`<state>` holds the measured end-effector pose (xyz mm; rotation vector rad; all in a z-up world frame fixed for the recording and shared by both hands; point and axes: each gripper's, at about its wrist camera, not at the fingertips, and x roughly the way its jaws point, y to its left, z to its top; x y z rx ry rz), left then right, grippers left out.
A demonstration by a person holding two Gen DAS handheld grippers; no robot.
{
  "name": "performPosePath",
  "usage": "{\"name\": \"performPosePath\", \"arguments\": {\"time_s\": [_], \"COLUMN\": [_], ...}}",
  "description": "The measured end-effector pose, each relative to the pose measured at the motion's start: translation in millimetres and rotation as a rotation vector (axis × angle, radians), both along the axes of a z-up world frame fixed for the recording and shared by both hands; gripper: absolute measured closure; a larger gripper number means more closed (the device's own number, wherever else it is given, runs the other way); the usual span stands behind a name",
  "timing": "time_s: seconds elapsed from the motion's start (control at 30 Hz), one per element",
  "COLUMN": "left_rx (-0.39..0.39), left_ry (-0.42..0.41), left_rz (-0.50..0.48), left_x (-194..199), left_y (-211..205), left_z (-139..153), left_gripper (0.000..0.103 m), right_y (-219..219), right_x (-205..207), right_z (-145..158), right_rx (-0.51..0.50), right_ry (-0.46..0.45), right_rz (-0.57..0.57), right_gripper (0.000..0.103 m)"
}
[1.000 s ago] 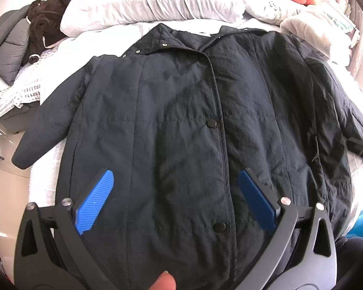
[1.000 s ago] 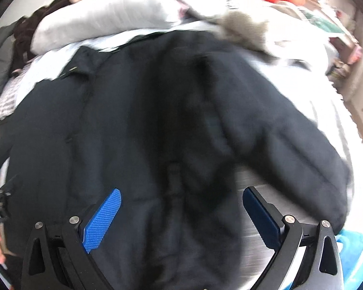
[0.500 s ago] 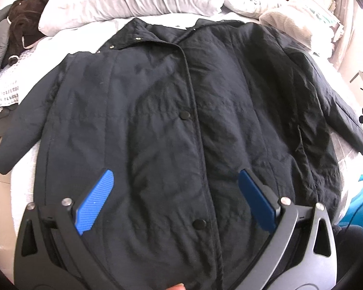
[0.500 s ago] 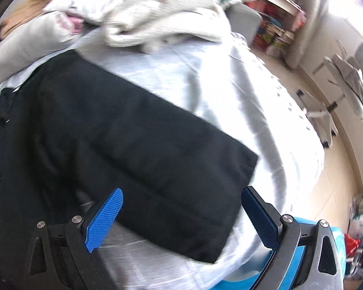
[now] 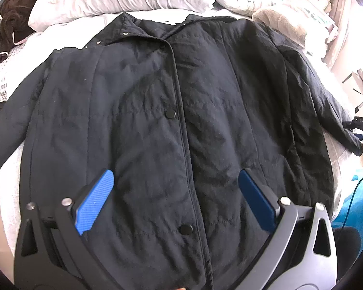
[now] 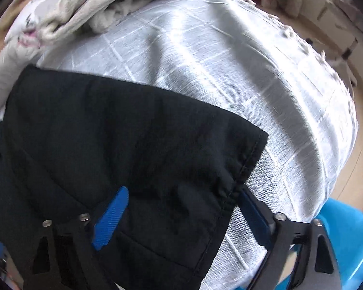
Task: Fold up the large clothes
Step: 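Grasp the black coat's sleeve with the right gripper and lift it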
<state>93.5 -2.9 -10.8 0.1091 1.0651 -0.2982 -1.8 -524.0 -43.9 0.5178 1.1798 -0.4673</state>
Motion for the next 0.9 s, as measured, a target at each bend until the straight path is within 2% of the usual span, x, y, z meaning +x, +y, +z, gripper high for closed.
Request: {"name": "performPosePath", "arguments": {"time_s": [0.03, 0.1, 0.17, 0.2, 0.3, 0.5, 0.6, 0.7, 0.9], "left_rx": [0.004, 0.019, 0.041, 0.051, 0.068, 0.057, 0.030, 0.014, -0.041], "left_ry": [-0.008, -0.036, -0.065, -0.079, -0.106, -0.106, -0.094, -0.077, -0.106], "left_rz": [-0.001, 0.001, -0.001, -0.001, 0.014, 0.065, 0.094, 0.110, 0.105], "left_x": [1, 4, 9, 11, 19, 38, 46, 54, 72], "left_y": [-1, -3, -6, -8, -7, 4, 13, 19, 26], "left_z": [1, 4, 6, 8, 12, 12, 8, 5, 26], "left_gripper": [0.000, 0.000, 0.000, 0.000, 0.000, 0.000, 0.000, 0.000, 0.000], "right_y": [-3, -6, -9, -9, 0, 1, 6, 25, 96], "right_x": [-2, -6, -9, -9, -5, -5, 4, 17, 56], "right_z": [2, 10, 20, 25, 68, 163, 199, 222, 267], "right_rx": [-0.001, 0.019, 0.063, 0.053, -0.066, -0.302, -0.364, -0.412, -0.484], "right_ry": [-0.012, -0.053, -0.103, -0.111, -0.143, -0.241, -0.258, -0.266, -0.307], "right_rz": [-0.010, -0.012, -0.010, -0.006, 0.032, -0.019, -0.026, -0.002, 0.153], "right_gripper": [0.033, 0.071, 0.086, 0.088, 0.090, 0.091, 0.091, 0.091, 0.091]}}
